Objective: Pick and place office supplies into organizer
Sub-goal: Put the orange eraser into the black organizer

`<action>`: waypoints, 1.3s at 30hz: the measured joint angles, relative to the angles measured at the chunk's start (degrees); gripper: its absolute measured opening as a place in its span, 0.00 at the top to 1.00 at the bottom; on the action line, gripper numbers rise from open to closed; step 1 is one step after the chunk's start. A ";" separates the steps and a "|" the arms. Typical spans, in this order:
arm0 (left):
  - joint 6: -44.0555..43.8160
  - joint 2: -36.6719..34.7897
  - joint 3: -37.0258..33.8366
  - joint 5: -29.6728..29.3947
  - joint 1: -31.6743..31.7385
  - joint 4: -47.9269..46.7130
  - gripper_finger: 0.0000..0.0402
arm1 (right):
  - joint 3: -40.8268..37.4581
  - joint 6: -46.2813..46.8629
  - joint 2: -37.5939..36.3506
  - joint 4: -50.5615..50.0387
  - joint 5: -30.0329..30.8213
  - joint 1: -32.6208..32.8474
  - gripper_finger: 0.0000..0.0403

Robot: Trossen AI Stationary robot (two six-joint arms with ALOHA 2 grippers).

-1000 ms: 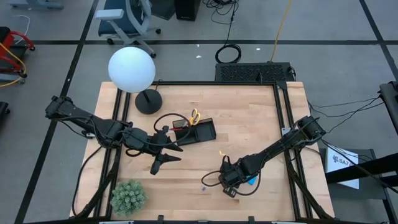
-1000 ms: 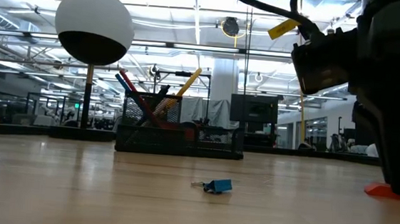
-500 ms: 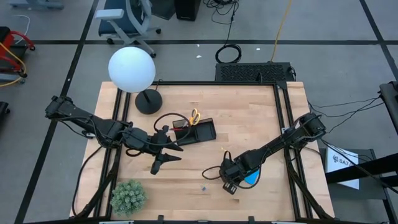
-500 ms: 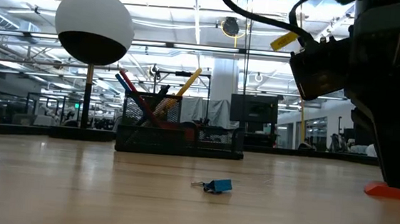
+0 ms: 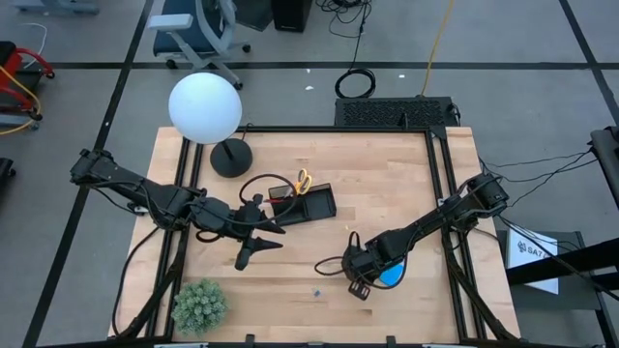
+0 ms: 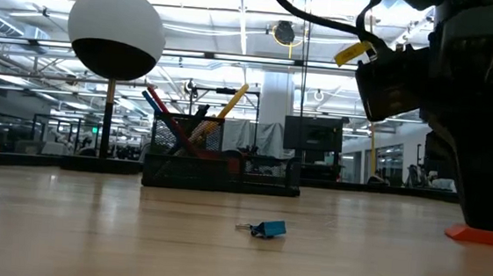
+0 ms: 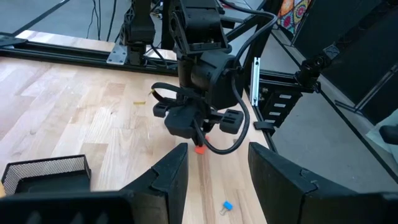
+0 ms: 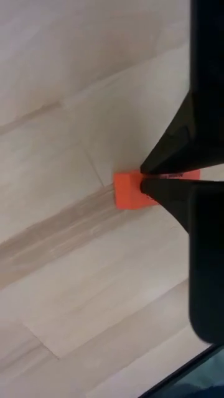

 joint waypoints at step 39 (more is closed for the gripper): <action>-1.85 0.00 0.01 -0.98 0.00 -0.57 0.60 | -1.57 -6.75 4.05 -0.86 1.08 7.80 0.61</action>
